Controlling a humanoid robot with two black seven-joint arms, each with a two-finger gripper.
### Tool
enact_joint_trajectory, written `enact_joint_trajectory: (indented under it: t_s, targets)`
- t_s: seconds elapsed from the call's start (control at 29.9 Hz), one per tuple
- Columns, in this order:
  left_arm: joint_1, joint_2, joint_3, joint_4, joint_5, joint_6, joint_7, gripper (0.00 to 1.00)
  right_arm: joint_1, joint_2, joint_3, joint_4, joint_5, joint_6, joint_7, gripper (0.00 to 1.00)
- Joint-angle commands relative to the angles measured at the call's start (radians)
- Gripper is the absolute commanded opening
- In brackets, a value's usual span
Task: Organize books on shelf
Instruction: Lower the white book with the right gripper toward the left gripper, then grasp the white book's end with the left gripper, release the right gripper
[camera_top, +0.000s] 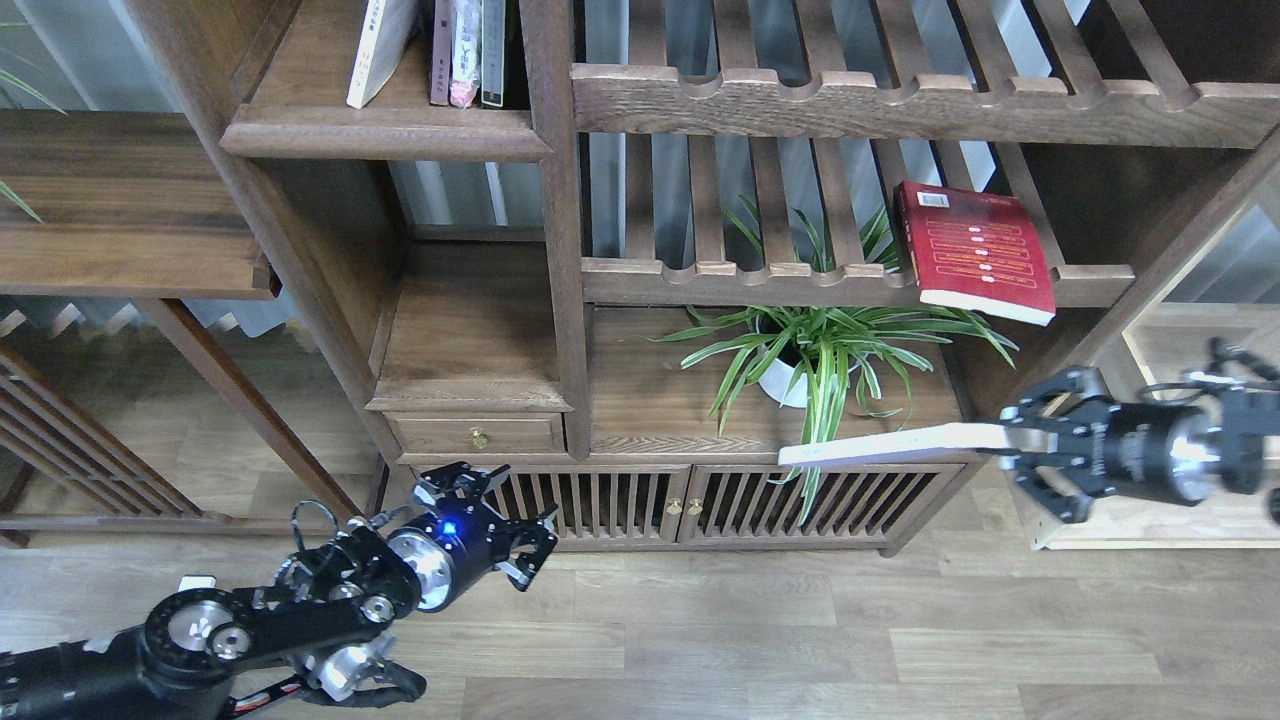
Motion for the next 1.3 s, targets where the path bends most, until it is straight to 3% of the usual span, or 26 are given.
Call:
enact_joint_trajectory:
  t_s: [0.0, 0.1, 0.17, 0.2, 0.43, 0.67, 0.94, 1.27]
  targets:
    - [-0.032, -0.032, 0.036, 0.0, 0.001, -0.019, -0.003, 0.71, -0.014, 0.029, 0.008, -0.008, -0.005, 0.0, 0.0, 0.03]
    - [-0.059, -0.048, 0.047, 0.0, 0.001, -0.028, -0.003, 0.78, -0.023, 0.054, 0.01, -0.017, -0.006, 0.0, 0.0, 0.03]
    - [-0.089, -0.052, 0.063, 0.003, -0.002, -0.047, 0.003, 0.94, -0.03, 0.077, 0.01, -0.021, -0.008, 0.0, 0.0, 0.03]
    - [-0.099, -0.058, 0.071, 0.006, -0.006, -0.051, 0.006, 0.95, -0.03, 0.089, 0.011, -0.024, -0.01, 0.0, 0.0, 0.03]
    - [-0.205, -0.107, 0.137, 0.038, -0.01, -0.082, 0.037, 0.95, -0.033, 0.166, 0.01, -0.049, -0.01, 0.0, 0.0, 0.03]
    - [-0.309, -0.176, 0.197, 0.094, -0.01, -0.09, 0.04, 0.95, -0.031, 0.203, 0.002, -0.049, -0.008, 0.0, 0.0, 0.03]
    - [-0.334, -0.279, 0.228, 0.183, -0.01, -0.097, 0.051, 0.95, -0.03, 0.214, 0.002, -0.046, -0.008, 0.001, 0.0, 0.03]
    - [-0.333, -0.279, 0.263, 0.233, -0.009, -0.102, 0.051, 0.95, -0.008, 0.221, 0.003, -0.044, -0.006, 0.007, 0.0, 0.03]
